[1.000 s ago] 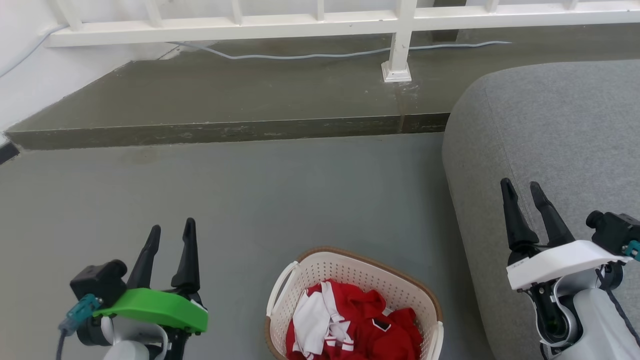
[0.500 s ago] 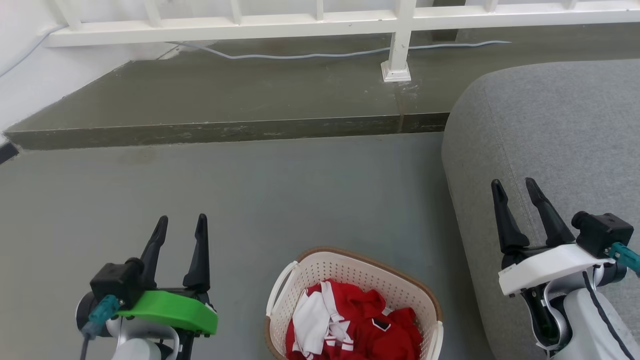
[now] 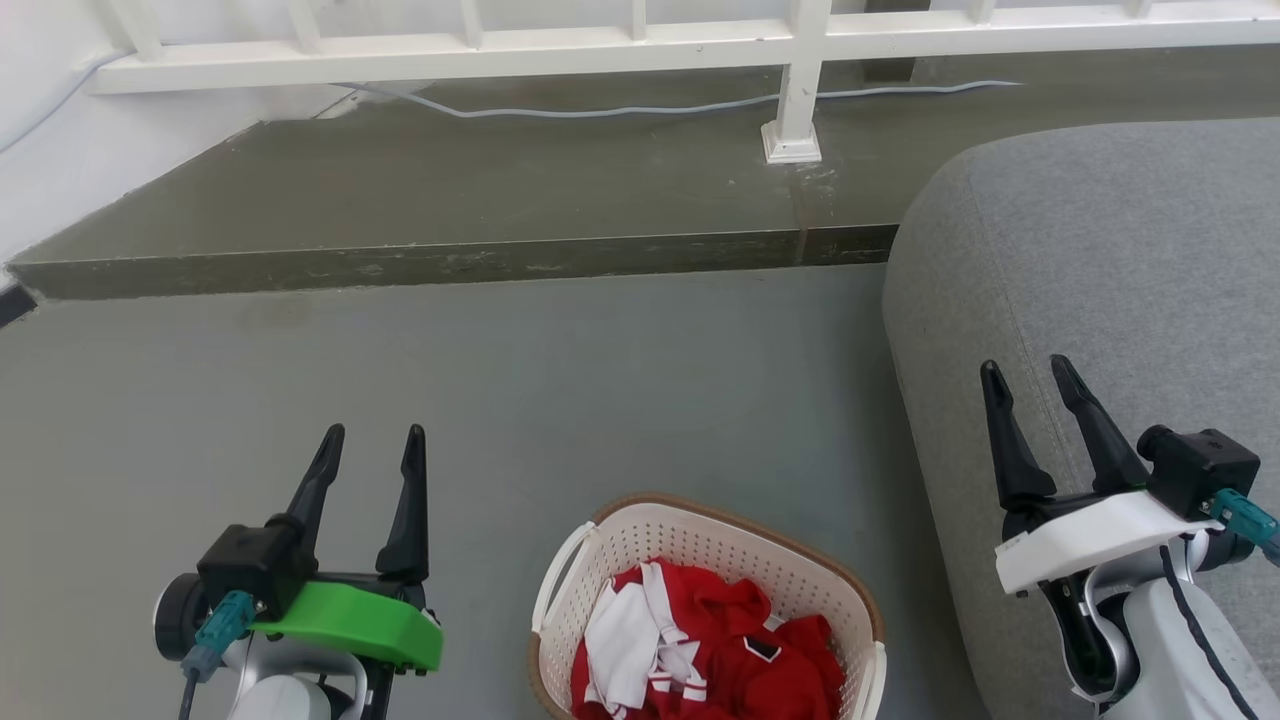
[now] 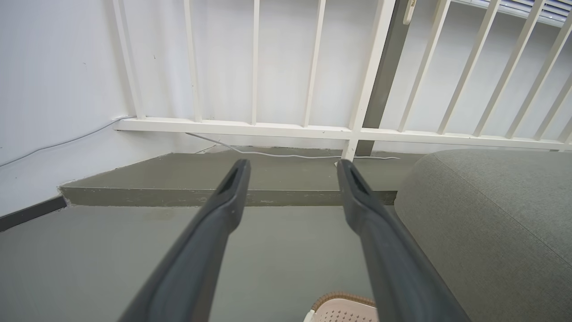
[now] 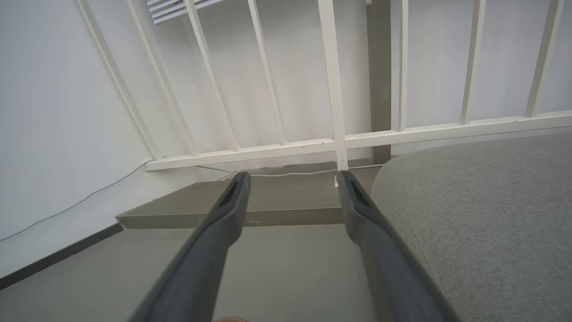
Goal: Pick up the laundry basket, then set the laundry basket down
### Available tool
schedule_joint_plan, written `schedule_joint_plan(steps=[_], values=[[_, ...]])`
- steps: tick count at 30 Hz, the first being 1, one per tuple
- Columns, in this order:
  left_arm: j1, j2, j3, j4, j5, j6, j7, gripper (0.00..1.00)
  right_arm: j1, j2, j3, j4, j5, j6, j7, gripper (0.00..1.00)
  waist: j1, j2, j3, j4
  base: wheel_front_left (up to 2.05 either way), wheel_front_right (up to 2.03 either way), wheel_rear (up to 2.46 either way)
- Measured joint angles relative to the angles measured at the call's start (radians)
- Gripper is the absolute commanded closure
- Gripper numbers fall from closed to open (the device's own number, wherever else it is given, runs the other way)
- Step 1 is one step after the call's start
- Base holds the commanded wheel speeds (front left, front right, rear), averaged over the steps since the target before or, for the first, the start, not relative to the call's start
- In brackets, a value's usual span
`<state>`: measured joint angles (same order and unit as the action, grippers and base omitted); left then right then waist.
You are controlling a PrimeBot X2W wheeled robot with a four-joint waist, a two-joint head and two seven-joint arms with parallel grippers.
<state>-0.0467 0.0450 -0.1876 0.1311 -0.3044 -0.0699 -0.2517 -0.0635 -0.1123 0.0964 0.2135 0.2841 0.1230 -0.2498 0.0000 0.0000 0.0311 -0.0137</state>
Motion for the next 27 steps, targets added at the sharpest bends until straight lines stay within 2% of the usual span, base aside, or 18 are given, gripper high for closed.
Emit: schedule_joint_plan(steps=[15,27], values=[[0.000,0.000,-0.006,-0.011,-0.008,0.002,0.000,0.00,0.000,0.012,-0.007,0.011,-0.012,0.000,0.000,0.00,0.0000,0.0000,0.010,-0.004,0.00,0.00,0.00],[-0.011,0.000,-0.028,-0.026,-0.039,0.009,0.000,0.00,-0.007,0.013,-0.006,0.009,-0.011,0.000,0.000,0.00,0.0000,0.0000,0.076,-0.017,0.00,0.00,0.00]])
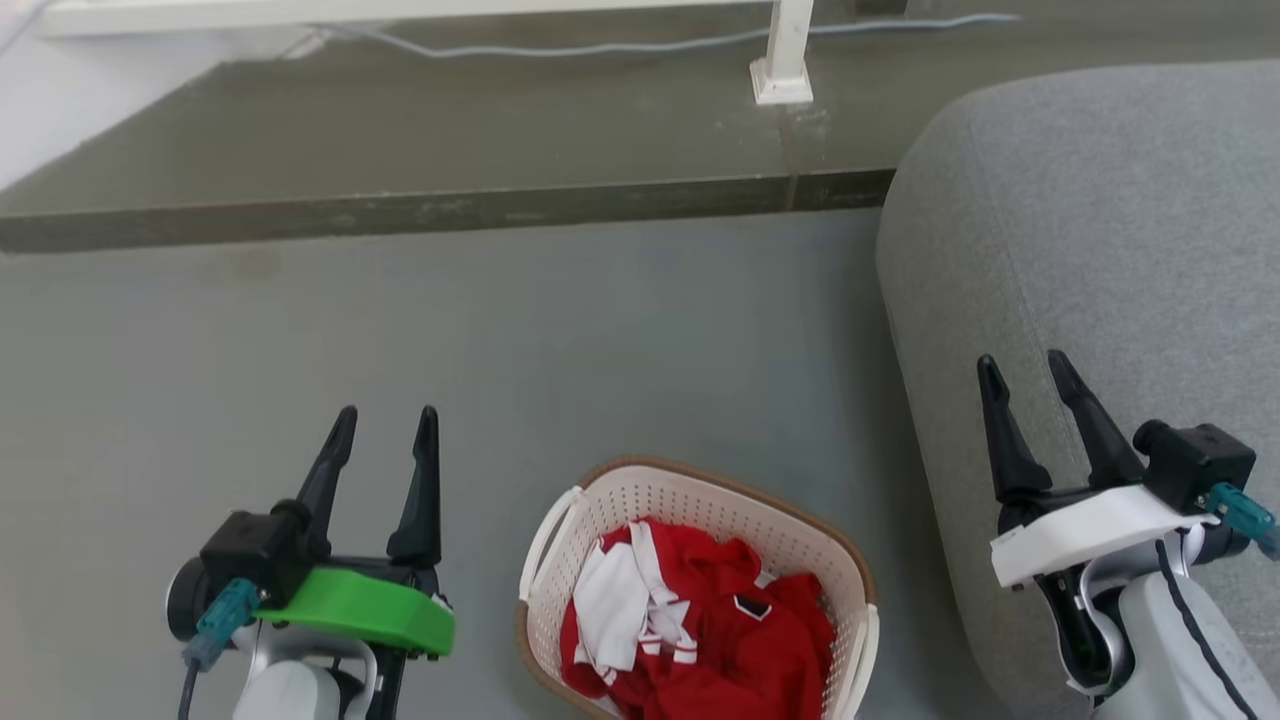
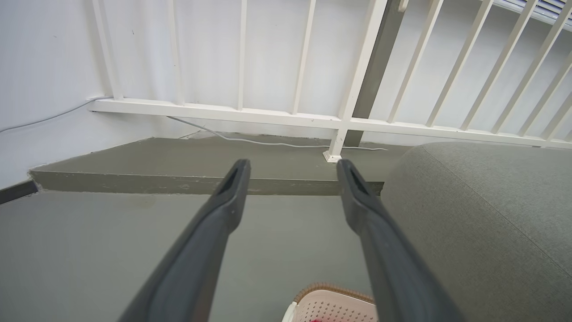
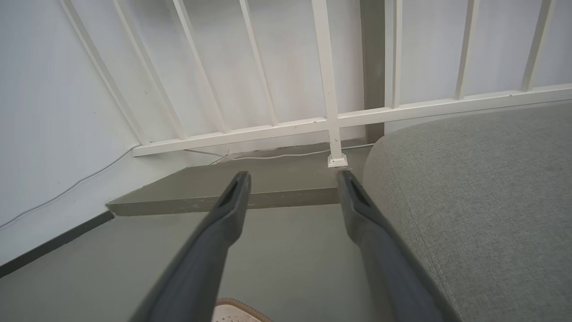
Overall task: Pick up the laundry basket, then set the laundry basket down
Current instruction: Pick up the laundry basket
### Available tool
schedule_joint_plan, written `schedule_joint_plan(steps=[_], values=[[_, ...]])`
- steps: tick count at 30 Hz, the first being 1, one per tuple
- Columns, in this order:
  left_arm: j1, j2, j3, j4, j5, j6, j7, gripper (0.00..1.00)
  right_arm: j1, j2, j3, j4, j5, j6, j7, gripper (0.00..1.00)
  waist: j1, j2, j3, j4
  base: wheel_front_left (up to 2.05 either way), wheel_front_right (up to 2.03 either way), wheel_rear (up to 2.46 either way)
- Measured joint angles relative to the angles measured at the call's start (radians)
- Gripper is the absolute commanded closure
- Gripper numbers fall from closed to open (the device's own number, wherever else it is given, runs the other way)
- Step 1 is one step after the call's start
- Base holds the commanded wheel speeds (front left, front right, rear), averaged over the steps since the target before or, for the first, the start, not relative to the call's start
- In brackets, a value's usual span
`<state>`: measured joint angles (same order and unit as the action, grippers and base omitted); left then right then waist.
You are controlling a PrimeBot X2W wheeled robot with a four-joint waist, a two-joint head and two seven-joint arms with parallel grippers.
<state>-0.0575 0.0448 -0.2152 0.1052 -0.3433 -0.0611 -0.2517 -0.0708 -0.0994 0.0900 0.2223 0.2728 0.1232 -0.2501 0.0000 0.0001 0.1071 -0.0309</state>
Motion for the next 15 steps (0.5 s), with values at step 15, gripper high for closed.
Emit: schedule_joint_plan(steps=[15], values=[[-0.108,0.000,-0.032,0.030,-0.006,0.006,0.000,0.00,-0.075,-0.024,0.005,-0.044,0.025,0.000,0.000,0.00,0.0000,0.0000,0.154,-0.008,0.00,0.00,0.00]])
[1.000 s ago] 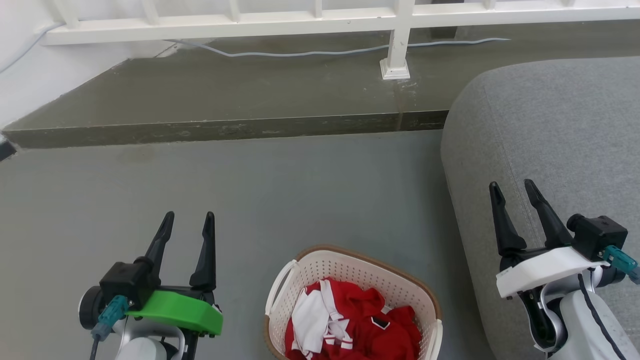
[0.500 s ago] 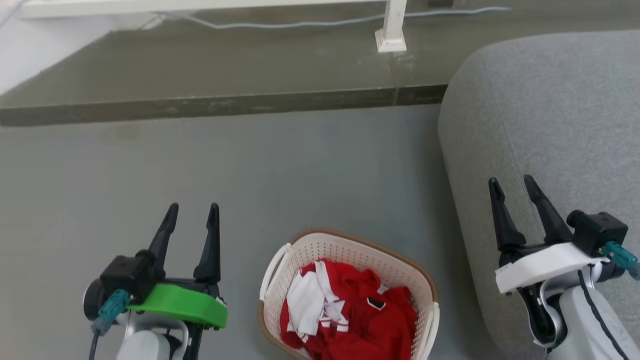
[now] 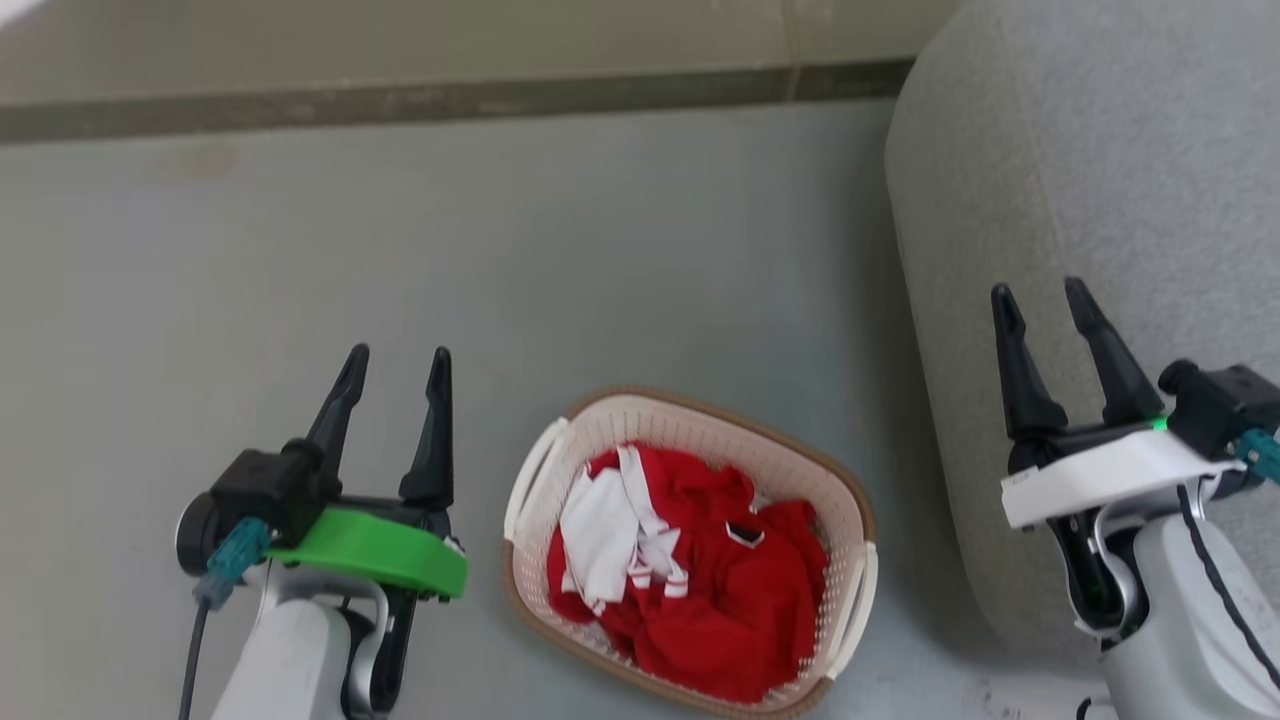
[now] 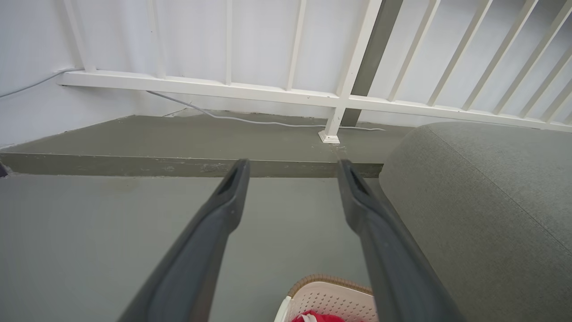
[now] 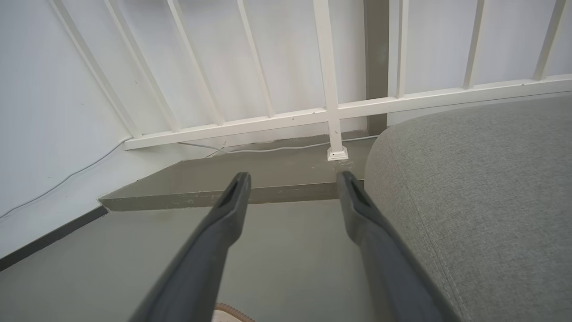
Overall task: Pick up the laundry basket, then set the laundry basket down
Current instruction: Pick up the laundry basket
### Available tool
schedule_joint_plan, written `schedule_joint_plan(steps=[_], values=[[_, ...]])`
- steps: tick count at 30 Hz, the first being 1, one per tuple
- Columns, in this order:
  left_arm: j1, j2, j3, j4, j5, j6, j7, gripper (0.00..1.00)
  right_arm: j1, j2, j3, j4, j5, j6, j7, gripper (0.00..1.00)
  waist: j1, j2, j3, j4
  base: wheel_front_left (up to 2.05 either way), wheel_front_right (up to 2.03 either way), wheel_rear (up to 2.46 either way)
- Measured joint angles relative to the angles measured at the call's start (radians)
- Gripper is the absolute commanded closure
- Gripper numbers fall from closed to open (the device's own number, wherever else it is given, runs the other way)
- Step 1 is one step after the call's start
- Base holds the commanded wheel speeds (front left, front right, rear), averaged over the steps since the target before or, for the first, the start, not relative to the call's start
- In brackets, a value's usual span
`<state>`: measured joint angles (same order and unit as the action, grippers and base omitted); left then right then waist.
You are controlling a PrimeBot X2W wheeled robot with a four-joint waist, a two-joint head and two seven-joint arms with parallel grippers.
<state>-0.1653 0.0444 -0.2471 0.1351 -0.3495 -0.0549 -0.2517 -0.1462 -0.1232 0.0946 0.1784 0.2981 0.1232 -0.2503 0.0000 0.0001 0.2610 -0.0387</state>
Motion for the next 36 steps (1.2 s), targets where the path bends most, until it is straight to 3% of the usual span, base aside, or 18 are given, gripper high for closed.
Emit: schedule_joint_plan(steps=[16,36], values=[[-0.161,-0.003,-0.024,0.196,0.007,-0.008,0.000,0.00,-0.109,-0.020,0.016,-0.028,0.031,0.000,0.000,0.00,0.0001,0.0000,0.197,-0.029,0.00,0.00,0.00],[-0.389,0.011,-0.067,0.537,0.018,-0.050,0.014,0.00,-0.230,-0.024,0.038,-0.055,0.082,0.000,-0.003,0.00,0.0001,0.0000,0.418,-0.100,0.00,0.00,0.00]])
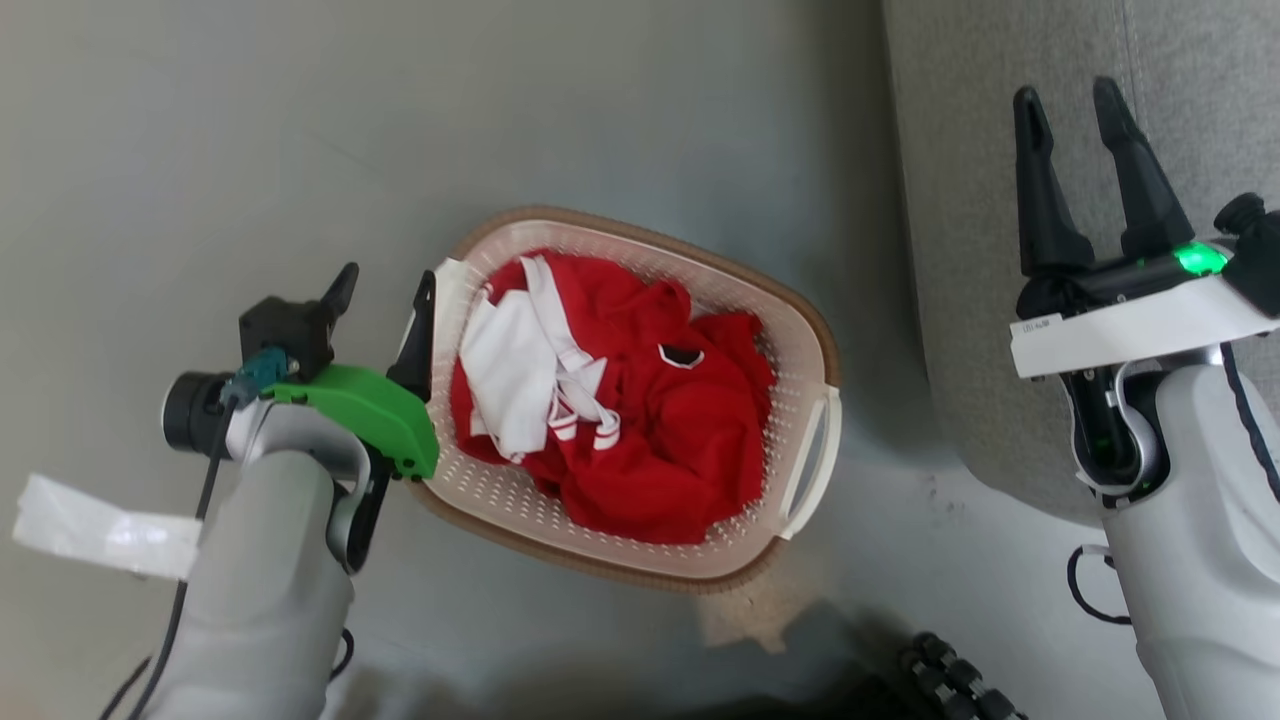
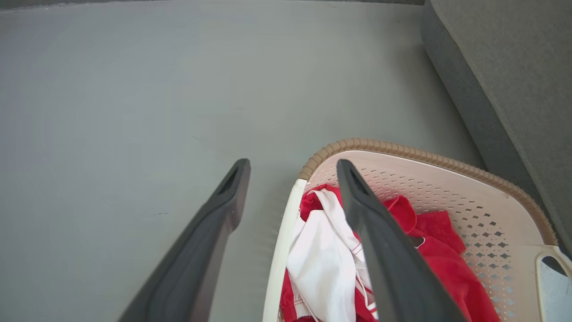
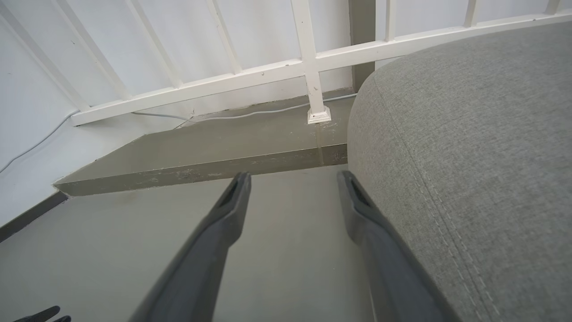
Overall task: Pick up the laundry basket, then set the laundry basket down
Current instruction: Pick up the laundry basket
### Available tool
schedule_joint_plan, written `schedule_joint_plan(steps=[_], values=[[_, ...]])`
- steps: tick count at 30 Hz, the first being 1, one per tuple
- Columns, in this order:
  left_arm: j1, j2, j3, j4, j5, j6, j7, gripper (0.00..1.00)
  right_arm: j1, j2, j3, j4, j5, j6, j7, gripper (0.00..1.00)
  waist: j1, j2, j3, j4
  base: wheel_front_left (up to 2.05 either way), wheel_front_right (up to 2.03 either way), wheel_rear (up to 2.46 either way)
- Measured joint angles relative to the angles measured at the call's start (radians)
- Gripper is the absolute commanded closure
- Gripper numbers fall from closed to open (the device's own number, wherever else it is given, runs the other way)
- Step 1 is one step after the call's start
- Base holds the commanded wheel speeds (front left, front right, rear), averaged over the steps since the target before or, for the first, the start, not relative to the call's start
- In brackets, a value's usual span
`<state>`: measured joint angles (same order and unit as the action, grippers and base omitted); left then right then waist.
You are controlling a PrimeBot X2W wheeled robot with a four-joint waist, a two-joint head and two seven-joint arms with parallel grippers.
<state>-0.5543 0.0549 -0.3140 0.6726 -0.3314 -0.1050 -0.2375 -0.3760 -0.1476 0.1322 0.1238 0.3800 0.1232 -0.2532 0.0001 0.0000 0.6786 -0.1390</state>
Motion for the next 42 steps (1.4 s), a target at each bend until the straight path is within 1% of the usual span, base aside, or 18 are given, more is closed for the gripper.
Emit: schedule_joint_plan(steps=[7,16,25,26,27,28,29,30,31,32,39,42], values=[[-0.078,0.021,-0.032,0.088,0.017,-0.009,0.030,0.00,-0.036,0.010,0.003,-0.002,0.012,0.000,-0.002,0.00,0.0000,0.0000,0.072,-0.035,0.00,0.00,0.00],[-0.145,0.031,-0.077,0.204,0.040,-0.018,0.081,0.00,-0.075,0.025,0.008,-0.002,0.030,0.000,-0.002,0.00,0.0000,0.0000,0.146,-0.082,0.00,0.00,0.00],[-0.204,0.041,-0.086,0.309,0.044,-0.019,0.123,0.00,-0.093,0.036,0.007,0.002,0.036,0.001,-0.002,0.00,-0.0001,0.0000,0.194,-0.120,0.00,0.00,0.00],[-0.207,0.041,-0.086,0.318,0.043,-0.019,0.124,0.01,-0.093,0.037,0.007,0.002,0.036,0.001,-0.002,0.00,-0.0001,0.0000,0.196,-0.122,0.00,0.00,0.00],[-0.210,0.041,-0.086,0.324,0.041,-0.019,0.124,0.19,-0.094,0.038,0.007,0.002,0.036,0.001,-0.002,0.00,-0.0001,0.0000,0.197,-0.123,0.00,0.00,0.00],[-0.211,0.041,-0.086,0.329,0.040,-0.019,0.124,0.19,-0.094,0.039,0.007,0.003,0.036,0.001,-0.002,0.00,-0.0001,0.0000,0.198,-0.124,0.00,0.00,0.00],[-0.215,0.041,-0.086,0.336,0.040,-0.019,0.124,0.55,-0.095,0.040,0.007,0.004,0.036,0.001,-0.002,0.00,-0.0001,0.0000,0.199,-0.124,0.00,0.00,0.00],[-0.218,0.042,-0.086,0.344,0.039,-0.019,0.124,0.70,-0.096,0.040,0.007,0.005,0.036,0.001,-0.002,0.00,-0.0001,0.0000,0.199,-0.125,0.00,0.00,0.00],[-0.223,0.043,-0.086,0.352,0.035,-0.019,0.124,0.77,-0.097,0.041,0.007,0.006,0.036,0.001,-0.002,0.00,-0.0001,0.0000,0.199,-0.125,0.00,0.00,0.00],[-0.225,0.044,-0.086,0.358,0.033,-0.019,0.123,1.00,-0.098,0.042,0.007,0.008,0.036,0.001,-0.002,0.00,-0.0001,0.0000,0.197,-0.125,0.00,0.00,0.00],[-0.228,0.020,-0.086,0.390,0.012,-0.020,0.102,1.00,-0.099,0.043,0.001,0.025,0.036,0.001,-0.002,0.00,-0.0001,0.0000,0.177,-0.119,0.00,0.00,0.00],[-0.228,0.012,-0.082,0.393,-0.025,-0.019,0.080,1.00,-0.099,0.043,0.000,0.029,0.036,0.001,-0.002,0.00,-0.0001,0.0000,0.163,-0.113,0.00,0.00,0.00]])
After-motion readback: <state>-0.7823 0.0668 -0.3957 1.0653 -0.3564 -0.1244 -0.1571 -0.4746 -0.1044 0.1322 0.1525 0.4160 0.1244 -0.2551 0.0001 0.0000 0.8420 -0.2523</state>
